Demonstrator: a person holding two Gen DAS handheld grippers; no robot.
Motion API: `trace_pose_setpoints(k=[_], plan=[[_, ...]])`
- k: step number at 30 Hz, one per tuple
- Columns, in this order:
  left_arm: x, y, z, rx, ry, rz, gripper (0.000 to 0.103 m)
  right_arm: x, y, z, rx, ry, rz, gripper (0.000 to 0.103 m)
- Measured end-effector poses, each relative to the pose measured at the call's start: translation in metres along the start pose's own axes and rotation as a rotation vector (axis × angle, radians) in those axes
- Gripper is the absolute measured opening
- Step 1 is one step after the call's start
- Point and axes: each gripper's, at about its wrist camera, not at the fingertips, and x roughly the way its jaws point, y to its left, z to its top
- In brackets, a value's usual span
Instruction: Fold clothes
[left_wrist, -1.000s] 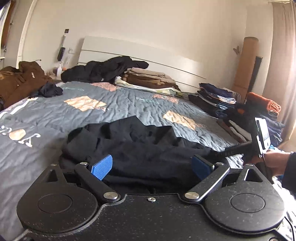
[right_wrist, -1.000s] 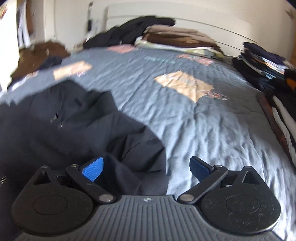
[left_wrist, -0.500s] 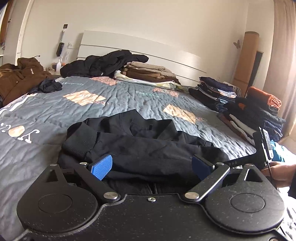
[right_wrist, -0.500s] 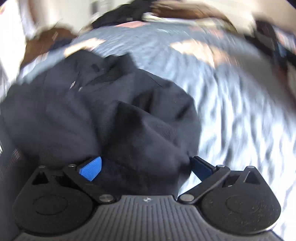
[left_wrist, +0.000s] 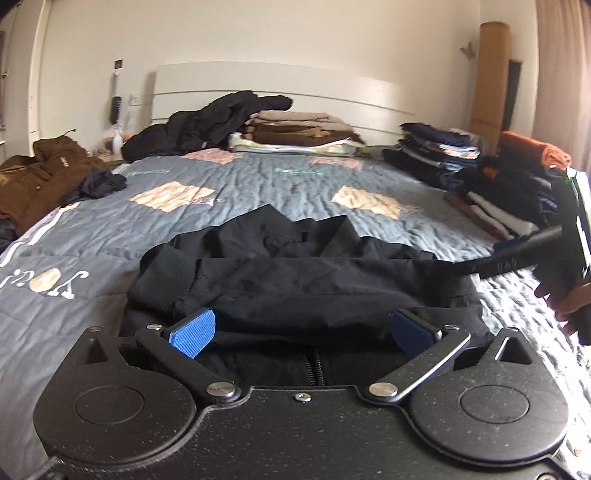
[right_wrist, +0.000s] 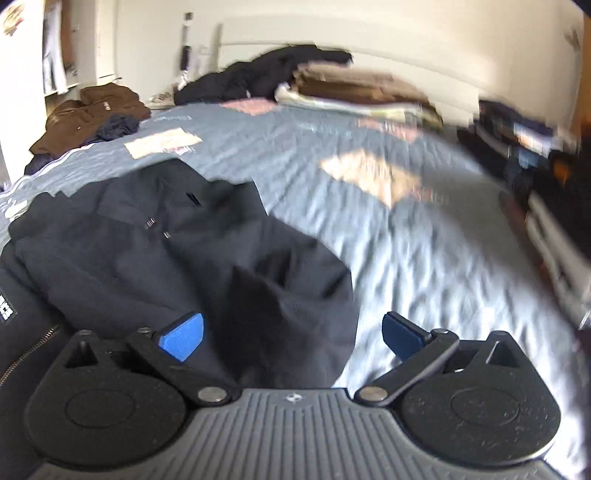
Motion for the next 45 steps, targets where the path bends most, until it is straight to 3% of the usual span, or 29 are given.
trace_pose_setpoints(k=[3, 5, 9, 11, 14, 17, 20, 24, 29, 33, 37, 39, 42, 45], plan=[[-0.002, -0.002, 0.002, 0.017, 0.027, -0.073, 0.103, -0.004, 0.005, 0.013, 0.022, 0.006, -0.078, 0.103], [-0.005, 0.003, -0.003, 0.015, -0.013, -0.101, 0.103, -0.003, 0.002, 0.019, 0.054, 0.002, -0.099, 0.103], [0.001, 0.034, -0.014, -0.177, -0.006, -0.165, 0.096, -0.001, -0.01, 0.021, 0.117, -0.031, -0.04, 0.103], [0.002, 0.039, -0.015, -0.228, -0.002, -0.124, 0.095, -0.001, -0.008, 0.021, 0.106, -0.054, -0.04, 0.103], [-0.003, 0.039, -0.013, -0.215, -0.05, -0.047, 0.095, -0.008, 0.001, 0.021, 0.066, -0.092, -0.028, 0.102], [-0.004, 0.027, -0.004, -0.072, -0.04, 0.014, 0.097, -0.011, 0.011, 0.022, 0.042, -0.135, -0.052, 0.103], [-0.001, 0.018, 0.003, 0.017, -0.002, 0.087, 0.103, 0.0, 0.017, 0.027, 0.004, -0.06, -0.038, 0.102], [0.001, 0.038, 0.004, -0.117, 0.015, 0.034, 0.103, 0.022, 0.017, 0.025, 0.062, -0.028, 0.09, 0.101], [-0.002, 0.031, 0.005, -0.066, 0.0, 0.043, 0.103, 0.049, 0.016, 0.023, 0.133, 0.015, 0.248, 0.101], [0.003, 0.023, 0.002, -0.024, 0.022, 0.018, 0.103, 0.09, 0.01, 0.012, 0.158, 0.128, 0.189, 0.099], [0.005, 0.022, 0.001, -0.007, 0.028, 0.026, 0.103, 0.104, -0.007, 0.008, 0.19, 0.137, 0.077, 0.099], [0.005, 0.024, 0.001, -0.019, 0.029, 0.025, 0.103, 0.1, -0.012, 0.012, 0.218, 0.131, 0.077, 0.098], [0.004, 0.029, 0.003, -0.045, 0.027, 0.028, 0.103, 0.069, -0.002, 0.021, 0.202, 0.028, 0.1, 0.098], [0.003, 0.031, 0.004, -0.057, 0.022, 0.029, 0.103, 0.065, 0.02, 0.012, 0.154, 0.058, 0.138, 0.098]])
